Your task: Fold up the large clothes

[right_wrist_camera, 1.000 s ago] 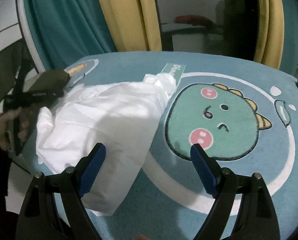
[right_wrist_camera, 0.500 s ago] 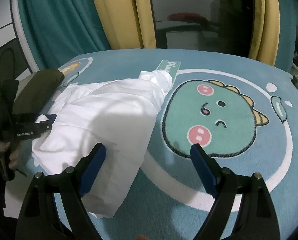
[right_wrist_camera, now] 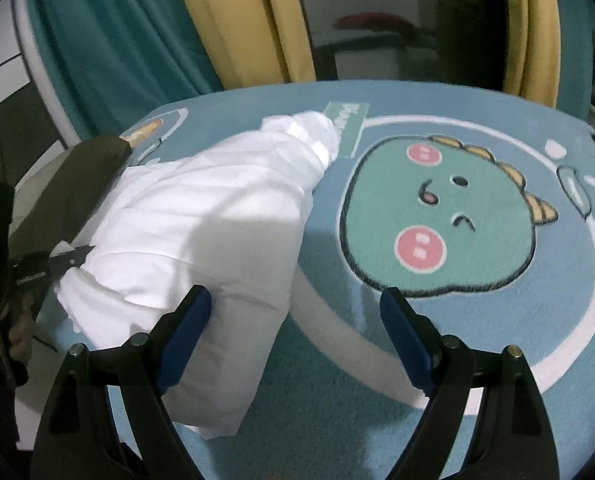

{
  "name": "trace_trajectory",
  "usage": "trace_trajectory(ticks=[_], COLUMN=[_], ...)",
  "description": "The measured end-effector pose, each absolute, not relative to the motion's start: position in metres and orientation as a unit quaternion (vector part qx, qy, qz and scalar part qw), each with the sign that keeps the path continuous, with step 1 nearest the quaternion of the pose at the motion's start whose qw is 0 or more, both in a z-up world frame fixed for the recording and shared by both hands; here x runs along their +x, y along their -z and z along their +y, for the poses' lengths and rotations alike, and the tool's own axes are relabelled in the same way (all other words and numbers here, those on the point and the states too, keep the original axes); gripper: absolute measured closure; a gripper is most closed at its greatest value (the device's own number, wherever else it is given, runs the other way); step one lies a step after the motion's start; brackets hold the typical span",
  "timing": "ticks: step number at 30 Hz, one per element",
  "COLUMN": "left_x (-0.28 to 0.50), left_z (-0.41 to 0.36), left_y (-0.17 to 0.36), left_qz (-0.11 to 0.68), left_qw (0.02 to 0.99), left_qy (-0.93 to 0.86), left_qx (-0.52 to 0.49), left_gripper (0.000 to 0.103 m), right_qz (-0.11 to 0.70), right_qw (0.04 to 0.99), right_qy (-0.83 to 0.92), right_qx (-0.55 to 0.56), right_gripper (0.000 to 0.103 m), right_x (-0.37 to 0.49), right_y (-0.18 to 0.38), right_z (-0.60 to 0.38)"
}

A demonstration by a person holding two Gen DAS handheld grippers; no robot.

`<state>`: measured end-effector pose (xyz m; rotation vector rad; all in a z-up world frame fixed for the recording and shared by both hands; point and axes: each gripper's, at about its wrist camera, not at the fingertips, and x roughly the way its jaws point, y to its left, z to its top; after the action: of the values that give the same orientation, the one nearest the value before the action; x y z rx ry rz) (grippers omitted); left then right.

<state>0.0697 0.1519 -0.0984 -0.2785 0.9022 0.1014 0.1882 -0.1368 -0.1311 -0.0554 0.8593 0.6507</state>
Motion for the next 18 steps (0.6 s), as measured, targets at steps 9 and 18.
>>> trace_trajectory(ticks=[9, 18], left_x=[0.050, 0.039], left_z=[0.167, 0.185], left_y=[0.071, 0.075], left_qz=[0.384, 0.378], left_qw=[0.909, 0.906], left_qy=[-0.068, -0.090], left_qx=[-0.148, -0.166], left_gripper=[0.060, 0.052], right_qz=[0.398, 0.459], right_qw=[0.865, 0.809], right_qy=[-0.307, -0.359], right_qx=[0.000, 0.076], right_gripper=[0.017, 0.025], right_x=[0.186, 0.200], right_y=[0.114, 0.145], right_z=[-0.151, -0.131])
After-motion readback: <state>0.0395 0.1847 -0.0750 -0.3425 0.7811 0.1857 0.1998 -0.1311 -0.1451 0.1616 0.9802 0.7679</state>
